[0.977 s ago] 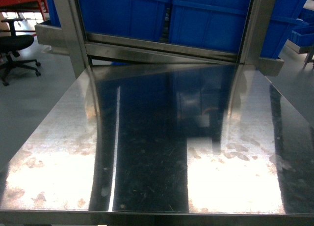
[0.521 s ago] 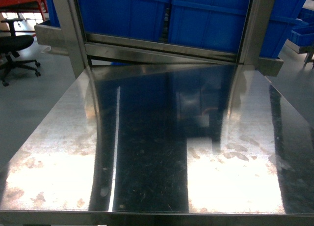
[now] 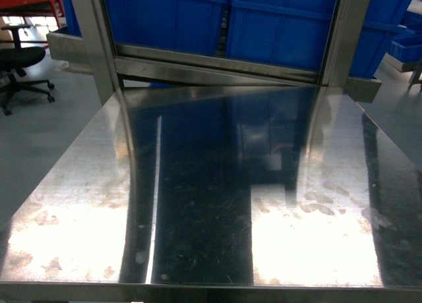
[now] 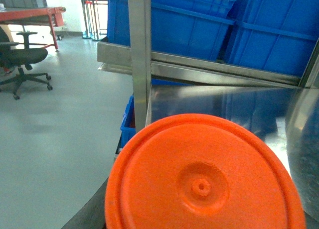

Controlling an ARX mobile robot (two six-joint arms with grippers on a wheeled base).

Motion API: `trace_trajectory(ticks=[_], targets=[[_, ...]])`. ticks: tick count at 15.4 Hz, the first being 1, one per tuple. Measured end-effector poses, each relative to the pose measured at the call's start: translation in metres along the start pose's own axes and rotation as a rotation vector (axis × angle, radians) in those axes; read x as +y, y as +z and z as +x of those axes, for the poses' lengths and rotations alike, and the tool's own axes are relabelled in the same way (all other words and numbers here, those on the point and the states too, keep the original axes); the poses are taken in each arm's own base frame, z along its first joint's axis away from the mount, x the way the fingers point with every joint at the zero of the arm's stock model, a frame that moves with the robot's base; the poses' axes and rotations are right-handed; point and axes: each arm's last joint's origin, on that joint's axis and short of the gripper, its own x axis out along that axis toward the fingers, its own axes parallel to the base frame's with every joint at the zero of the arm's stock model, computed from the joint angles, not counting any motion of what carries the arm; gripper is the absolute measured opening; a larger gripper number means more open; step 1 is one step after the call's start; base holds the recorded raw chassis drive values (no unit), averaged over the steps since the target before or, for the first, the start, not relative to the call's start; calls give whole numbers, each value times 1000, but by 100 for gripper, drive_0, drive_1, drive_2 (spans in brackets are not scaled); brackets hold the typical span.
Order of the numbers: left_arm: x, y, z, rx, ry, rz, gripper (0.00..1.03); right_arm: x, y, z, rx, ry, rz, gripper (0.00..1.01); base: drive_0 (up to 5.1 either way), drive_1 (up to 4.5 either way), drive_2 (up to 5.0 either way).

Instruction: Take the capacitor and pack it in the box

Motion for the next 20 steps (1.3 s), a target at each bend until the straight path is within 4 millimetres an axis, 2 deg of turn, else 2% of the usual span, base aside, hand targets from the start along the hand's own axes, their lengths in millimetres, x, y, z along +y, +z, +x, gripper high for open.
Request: trace_trajectory(ticks=[3, 13, 20], targets=[[0, -7, -4, -14, -1, 0, 44, 0, 0, 0, 0, 0, 0, 98, 0, 0, 0], [0, -12, -22, 11, 1, 0, 44, 0, 0, 0, 0, 0, 0, 98, 0, 0, 0], [0, -11, -22, -4, 0, 3, 44, 0, 0, 0, 0, 0, 0, 98, 0, 0, 0]])
